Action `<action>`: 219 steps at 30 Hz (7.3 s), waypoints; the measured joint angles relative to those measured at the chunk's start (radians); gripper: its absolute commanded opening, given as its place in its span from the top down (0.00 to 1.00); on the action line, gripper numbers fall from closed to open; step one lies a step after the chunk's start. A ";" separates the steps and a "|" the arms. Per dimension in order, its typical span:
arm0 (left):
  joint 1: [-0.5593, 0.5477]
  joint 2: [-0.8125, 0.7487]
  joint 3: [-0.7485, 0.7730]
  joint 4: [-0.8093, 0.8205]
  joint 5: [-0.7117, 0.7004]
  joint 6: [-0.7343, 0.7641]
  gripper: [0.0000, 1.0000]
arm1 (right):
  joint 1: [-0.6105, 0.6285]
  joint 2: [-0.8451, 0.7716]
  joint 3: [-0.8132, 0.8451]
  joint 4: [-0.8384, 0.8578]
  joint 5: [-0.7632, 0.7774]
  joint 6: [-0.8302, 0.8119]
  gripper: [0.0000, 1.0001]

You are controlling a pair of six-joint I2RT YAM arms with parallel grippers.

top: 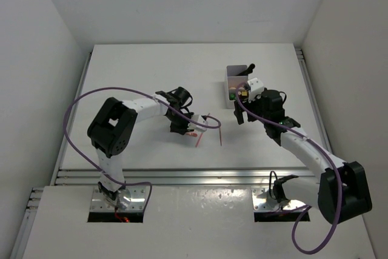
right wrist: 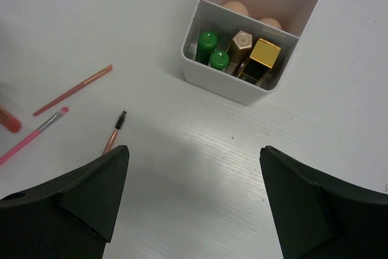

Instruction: Organize the makeup

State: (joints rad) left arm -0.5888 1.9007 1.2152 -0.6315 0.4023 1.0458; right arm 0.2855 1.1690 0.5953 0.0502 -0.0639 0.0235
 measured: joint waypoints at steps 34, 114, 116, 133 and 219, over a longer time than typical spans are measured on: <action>0.121 -0.114 0.468 0.227 0.069 -0.610 1.00 | -0.040 0.206 0.481 0.055 -0.393 0.477 0.28; 0.207 -0.431 -0.135 0.312 -0.188 -0.704 0.08 | -0.106 0.647 0.508 0.383 0.008 0.283 0.56; 0.207 -0.431 -0.140 0.312 -0.187 -0.706 0.08 | -0.106 0.649 0.525 0.341 0.001 0.270 0.54; 0.218 -0.517 -0.251 0.357 -0.182 -0.734 0.08 | 0.108 0.445 0.667 -0.103 0.001 0.070 0.64; 0.338 -0.798 -0.570 0.521 -0.134 -0.811 0.07 | 0.298 0.756 0.575 -0.533 0.009 0.134 1.00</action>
State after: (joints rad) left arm -0.2512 1.1030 0.6453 -0.1104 0.2684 0.2348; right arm 0.5831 1.9247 1.1698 -0.4831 -0.0551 0.1570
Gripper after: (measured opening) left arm 0.928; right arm 0.010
